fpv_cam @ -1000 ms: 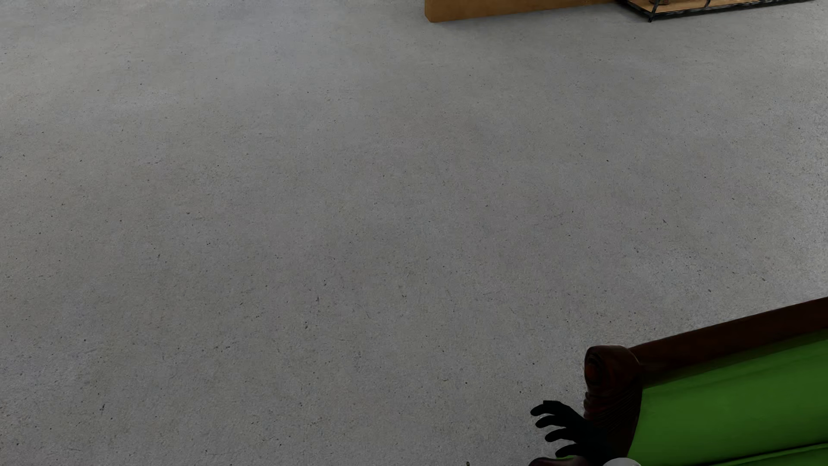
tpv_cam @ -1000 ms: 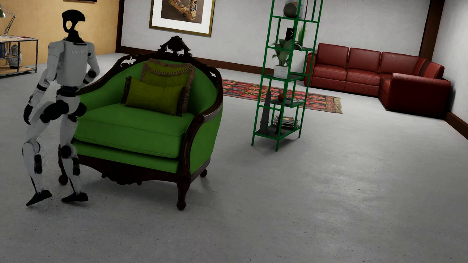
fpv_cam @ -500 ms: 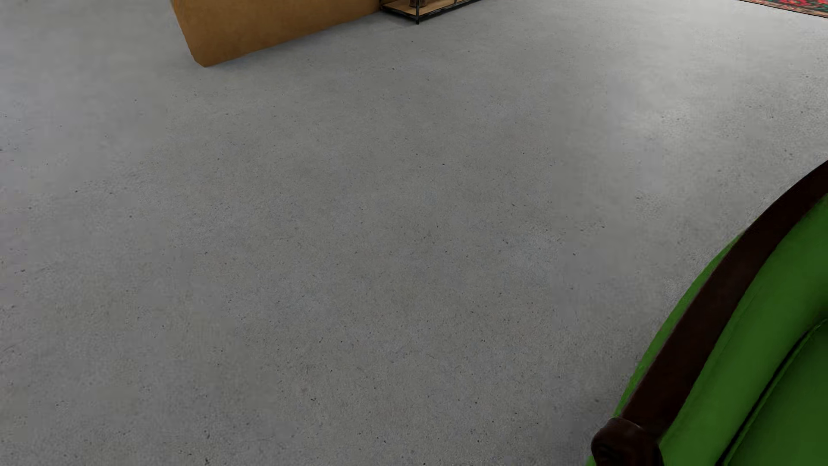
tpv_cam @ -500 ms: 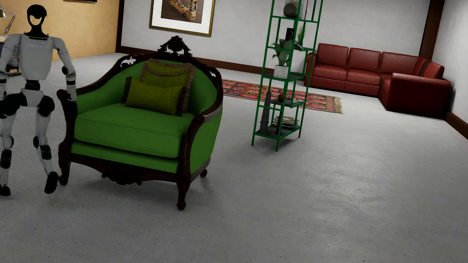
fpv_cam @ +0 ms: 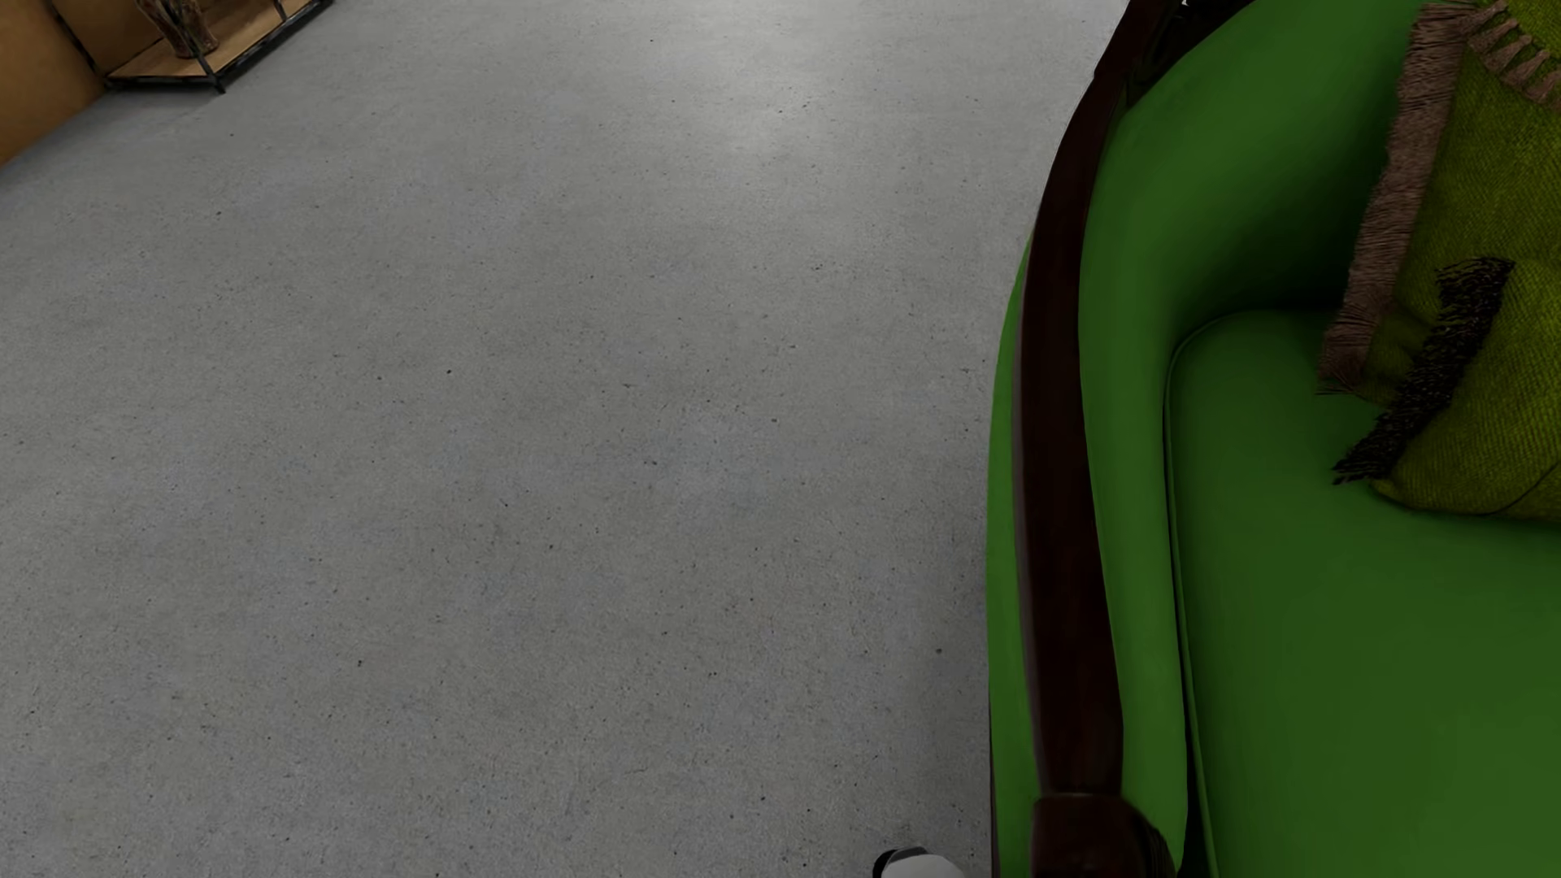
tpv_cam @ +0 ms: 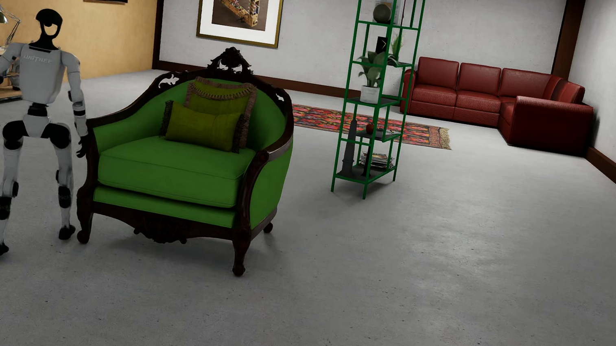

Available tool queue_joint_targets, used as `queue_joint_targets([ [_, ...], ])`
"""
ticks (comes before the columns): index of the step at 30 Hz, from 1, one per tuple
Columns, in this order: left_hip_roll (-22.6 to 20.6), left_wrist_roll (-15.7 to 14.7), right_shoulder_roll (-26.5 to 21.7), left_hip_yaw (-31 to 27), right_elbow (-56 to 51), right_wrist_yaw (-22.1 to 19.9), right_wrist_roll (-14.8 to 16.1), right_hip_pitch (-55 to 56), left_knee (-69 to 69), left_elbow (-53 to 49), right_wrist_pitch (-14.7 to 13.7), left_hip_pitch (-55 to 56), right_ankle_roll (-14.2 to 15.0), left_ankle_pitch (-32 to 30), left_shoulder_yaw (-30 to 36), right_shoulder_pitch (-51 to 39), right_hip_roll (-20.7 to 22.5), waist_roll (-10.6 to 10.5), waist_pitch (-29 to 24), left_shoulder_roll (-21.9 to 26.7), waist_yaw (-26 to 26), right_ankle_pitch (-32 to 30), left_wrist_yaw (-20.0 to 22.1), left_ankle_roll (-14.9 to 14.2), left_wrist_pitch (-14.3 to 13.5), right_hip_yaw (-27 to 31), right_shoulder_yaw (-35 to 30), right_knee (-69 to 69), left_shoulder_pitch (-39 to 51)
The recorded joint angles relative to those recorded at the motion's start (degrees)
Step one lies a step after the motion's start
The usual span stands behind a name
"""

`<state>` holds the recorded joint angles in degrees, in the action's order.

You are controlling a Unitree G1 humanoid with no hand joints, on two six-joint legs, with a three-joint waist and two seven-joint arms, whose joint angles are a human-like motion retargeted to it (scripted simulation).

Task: Walk around the dark lime armchair

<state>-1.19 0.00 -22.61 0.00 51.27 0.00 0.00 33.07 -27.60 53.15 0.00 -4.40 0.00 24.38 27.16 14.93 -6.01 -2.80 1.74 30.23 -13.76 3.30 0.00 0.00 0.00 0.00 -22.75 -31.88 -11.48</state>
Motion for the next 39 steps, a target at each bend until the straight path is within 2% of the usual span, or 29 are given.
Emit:
queue_joint_targets([
  [2, 0.2, 0.0, -0.4, 0.0, 3.6, 0.0, 0.0, -1.6, -0.4, -1.6, 0.0, -1.2, 0.0, -0.3, -0.8, -0.2, -0.4, -0.6, 0.9, -1.0, -0.5, -0.3, 0.0, 0.0, 0.0, 0.0, -0.7, 4.4, 0.5],
  [4, 1.7, 0.0, -1.0, 0.0, 7.8, 0.0, 0.0, -2.8, -1.1, -4.1, 0.0, -3.2, 0.0, -5.9, -2.0, -0.3, 0.7, -2.1, 0.9, -3.1, 0.2, -4.3, 0.0, 0.0, 0.0, 0.0, -2.4, 1.9, -0.1],
  [5, 2.5, 0.0, -1.3, 0.0, 9.5, 0.0, 0.0, -3.5, -2.2, -5.3, 0.0, -3.6, 0.0, -12.7, -2.5, -0.5, 2.1, -3.2, 0.8, -4.6, 1.0, -4.8, 0.0, 0.0, 0.0, 0.0, -3.3, 0.6, -0.9],
  [7, 4.2, 0.0, -1.9, 0.0, 10.2, 0.0, 0.0, -6.7, -8.9, -7.5, 0.0, -1.1, 0.0, -31.8, -1.4, -0.8, 4.1, -4.2, 1.5, -7.1, 2.3, -2.9, 0.0, 0.0, 0.0, 0.0, -3.3, 0.1, -2.9],
  [8, 5.2, 0.0, -2.1, 0.0, 8.8, 0.0, 0.0, -8.8, -14.4, -9.1, 0.0, 1.9, 0.0, -38.7, 0.2, -0.9, 4.5, -3.9, 2.0, -7.4, 2.7, -1.6, 0.0, 0.0, 0.0, 0.0, -2.6, 0.8, -3.7],
  [9, 5.9, 0.0, -2.4, 0.0, 6.3, 0.0, 0.0, -11.0, -20.9, -10.9, 0.0, 5.2, 0.0, -40.7, 1.6, -0.8, 4.8, -3.5, 2.4, -7.3, 3.0, -0.3, 0.0, 0.0, 0.0, 0.0, -1.9, 1.2, -4.1],
  [12, 6.9, 0.0, -3.2, 0.0, -1.4, 0.0, 0.0, -17.9, -36.7, -12.4, 0.0, 14.0, 0.0, -31.0, 2.1, -2.3, 5.9, -1.9, 0.6, -6.2, 4.8, 3.3, 0.0, 0.0, 0.0, 0.0, -0.1, 1.3, -3.2],
  [13, 6.6, 0.0, -3.2, 0.0, -2.7, 0.0, 0.0, -19.9, -38.3, -11.8, 0.0, 16.8, 0.0, -30.5, 1.6, -3.3, 6.2, -1.1, -0.2, -5.9, 6.1, 4.1, 0.0, 0.0, 0.0, 0.0, 0.6, 1.5, -2.4],
  [14, 5.8, 0.0, -3.3, 0.0, -3.4, 0.0, 0.0, -21.7, -37.7, -11.3, 0.0, 19.4, 0.0, -32.5, 1.3, -4.4, 6.3, -0.2, -0.7, -5.4, 7.7, 4.8, 0.0, 0.0, 0.0, 0.0, 1.0, 1.8, -1.7],
  [16, 4.0, 0.0, -3.6, 0.0, -4.2, 0.0, 0.0, -25.2, -32.7, -11.5, 0.0, 24.1, 0.0, -38.6, 1.1, -6.2, 6.4, 1.3, -1.5, -4.3, 11.6, 6.1, 0.0, 0.0, 0.0, 0.0, 1.4, 2.3, -1.2],
  [17, 3.3, 0.0, -3.9, 0.0, -4.8, 0.0, 0.0, -26.6, -29.5, -12.1, 0.0, 26.3, 0.0, -38.7, 1.2, -6.8, 6.4, 1.9, -1.7, -3.7, 13.5, 7.0, 0.0, 0.0, 0.0, 0.0, 1.4, 2.4, -1.4],
  [20, 2.3, 0.0, -4.3, 0.0, -5.1, 0.0, 0.0, -31.7, -18.1, -11.4, 0.0, 30.7, 0.0, -31.0, 0.7, -7.4, 6.2, 3.0, -2.7, -3.0, 17.4, 10.6, 0.0, 0.0, 0.0, 0.0, 1.3, 2.5, -2.5],
  [23, 3.2, 0.0, -3.7, 0.0, -3.5, 0.0, 0.0, -35.7, -3.9, -7.4, 0.0, 31.9, 0.0, -24.6, 0.6, -6.6, 5.9, 3.7, -2.4, -3.8, 19.8, 14.7, 0.0, 0.0, 0.0, 0.0, 0.1, 2.2, -4.3],
  [25, 4.1, 0.0, -3.0, 0.0, -1.8, 0.0, 0.0, -37.2, 2.2, -4.9, 0.0, 32.5, 0.0, -17.8, 1.1, -5.4, 5.9, 3.8, -1.3, -4.6, 20.6, 17.8, 0.0, 0.0, 0.0, 0.0, -1.4, 1.4, -6.1],
  [27, 4.5, 0.0, -2.3, 0.0, 0.5, 0.0, 0.0, -39.8, 3.9, -3.0, 0.0, 32.8, 0.0, -14.0, 1.8, -3.3, 5.7, 3.4, -0.3, -5.5, 21.0, 20.7, 0.0, 0.0, 0.0, 0.0, -2.9, 1.3, -8.2],
  [28, 4.3, 0.0, -2.0, 0.0, 1.9, 0.0, 0.0, -41.4, 3.8, -2.2, 0.0, 32.9, 0.0, -15.0, 2.3, -1.9, 5.3, 3.2, 0.3, -6.1, 21.4, 22.0, 0.0, 0.0, 0.0, 0.0, -3.7, 1.6, -9.3],
  [29, 4.0, 0.0, -1.8, 0.0, 3.3, 0.0, 0.0, -43.1, 3.1, -1.6, 0.0, 33.3, 0.0, -19.2, 2.7, -0.5, 4.5, 3.0, 1.2, -6.6, 21.7, 23.1, 0.0, 0.0, 0.0, 0.0, -4.5, 2.1, -10.3],
  [30, 3.6, 0.0, -1.5, 0.0, 4.6, 0.0, 0.0, -44.4, 1.4, -1.3, 0.0, 34.7, 0.0, -26.2, 3.1, 0.9, 3.6, 2.9, 2.3, -7.1, 21.8, 23.6, 0.0, 0.0, 0.0, 0.0, -5.2, 2.6, -11.2],
  [31, 2.9, 0.0, -1.1, 0.0, 5.9, 0.0, 0.0, -45.8, -2.0, -0.9, 0.0, 36.9, 0.0, -32.4, 3.5, 2.2, 2.6, 3.1, 3.1, -7.5, 21.3, 23.0, 0.0, 0.0, 0.0, 0.0, -5.3, 3.1, -11.7],
  [32, 1.7, 0.0, -0.4, 0.0, 7.0, 0.0, 0.0, -47.1, -6.3, -0.7, 0.0, 39.0, 0.0, -35.1, 3.6, 3.4, 1.2, 3.8, 3.3, -7.8, 20.5, 20.8, 0.0, 0.0, 0.0, 0.0, -4.7, 3.3, -11.8],
  [34, 0.4, 0.0, 0.9, 0.0, 8.7, 0.0, 0.0, -48.2, -11.7, -1.2, 0.0, 39.2, 0.0, -33.2, 2.9, 5.2, -0.7, 4.4, 2.8, -7.8, 20.4, 10.3, 0.0, 0.0, 0.0, 0.0, -3.7, 1.7, -10.9],
  [37, -0.5, 0.0, 0.7, 0.0, 8.8, 0.0, 0.0, -40.0, -10.8, -4.8, 0.0, 35.8, 0.0, -29.2, -0.4, 3.7, -3.2, 4.2, 3.7, -7.1, 20.6, -14.4, 0.0, 0.0, 0.0, 0.0, -4.5, -8.9, -8.8],
  [38, -1.3, 0.0, 0.4, 0.0, 7.8, 0.0, 0.0, -36.5, -9.9, -6.3, 0.0, 34.1, 0.0, -28.3, -1.5, 2.4, -3.6, 4.1, 3.5, -6.3, 19.6, -19.6, 0.0, 0.0, 0.0, 0.0, -2.9, -14.3, -7.9],
  [39, -1.9, 0.0, 0.1, 0.0, 6.0, 0.0, 0.0, -32.8, -8.7, -7.5, 0.0, 32.1, 0.0, -27.3, -2.3, 1.0, -3.5, 3.7, 2.8, -5.3, 18.7, -21.4, 0.0, 0.0, 0.0, 0.0, -0.8, -19.9, -6.6],
])
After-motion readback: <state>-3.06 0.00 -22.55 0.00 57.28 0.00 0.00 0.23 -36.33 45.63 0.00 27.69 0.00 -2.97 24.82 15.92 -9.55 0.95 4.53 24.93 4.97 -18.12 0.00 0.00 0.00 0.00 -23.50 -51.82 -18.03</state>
